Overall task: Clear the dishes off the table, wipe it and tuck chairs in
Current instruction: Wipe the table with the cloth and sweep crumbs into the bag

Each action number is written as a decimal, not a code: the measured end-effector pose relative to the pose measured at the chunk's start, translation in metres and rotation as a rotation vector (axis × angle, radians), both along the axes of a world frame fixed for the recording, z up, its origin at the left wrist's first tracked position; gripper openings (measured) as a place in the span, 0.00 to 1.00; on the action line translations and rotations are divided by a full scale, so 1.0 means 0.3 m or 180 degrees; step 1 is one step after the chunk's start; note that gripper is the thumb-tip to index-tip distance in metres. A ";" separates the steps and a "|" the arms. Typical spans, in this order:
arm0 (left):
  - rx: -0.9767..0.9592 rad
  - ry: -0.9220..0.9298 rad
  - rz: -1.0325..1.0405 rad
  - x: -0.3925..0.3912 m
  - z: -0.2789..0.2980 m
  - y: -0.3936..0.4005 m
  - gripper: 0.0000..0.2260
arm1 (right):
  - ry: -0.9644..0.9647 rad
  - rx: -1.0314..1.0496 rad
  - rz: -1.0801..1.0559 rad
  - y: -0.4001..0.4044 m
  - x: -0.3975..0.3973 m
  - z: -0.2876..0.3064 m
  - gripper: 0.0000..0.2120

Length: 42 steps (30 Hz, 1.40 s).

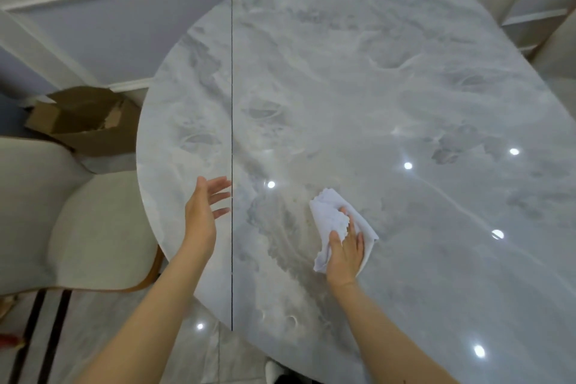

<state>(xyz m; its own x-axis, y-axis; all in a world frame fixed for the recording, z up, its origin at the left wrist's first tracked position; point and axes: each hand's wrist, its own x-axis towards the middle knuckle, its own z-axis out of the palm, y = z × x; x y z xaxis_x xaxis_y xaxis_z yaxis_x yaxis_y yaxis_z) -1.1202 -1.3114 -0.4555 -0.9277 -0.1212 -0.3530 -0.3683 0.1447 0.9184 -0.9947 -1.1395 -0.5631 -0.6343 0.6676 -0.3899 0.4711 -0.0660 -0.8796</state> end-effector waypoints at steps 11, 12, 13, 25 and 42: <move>0.0224 -0.0098 0.0060 -0.156 -0.066 -0.174 0.23 | 0.0131 0.0783 0.0295 -0.090 -0.144 0.016 0.40; 0.0253 -0.0116 0.0025 -0.176 -0.075 -0.205 0.23 | 0.0103 0.0931 0.0359 -0.112 -0.160 0.018 0.39; 0.0283 -0.0126 -0.0008 -0.195 -0.083 -0.229 0.23 | 0.0027 0.1092 0.0425 -0.127 -0.173 0.019 0.40; 0.0531 -0.0229 -0.0448 -0.436 -0.158 -0.581 0.22 | -0.0377 0.1181 -0.0091 -0.427 -0.317 -0.015 0.28; 0.0526 -0.0214 -0.0957 -0.400 -0.076 -0.627 0.24 | -0.0252 0.0124 0.0417 -0.695 -0.268 0.027 0.28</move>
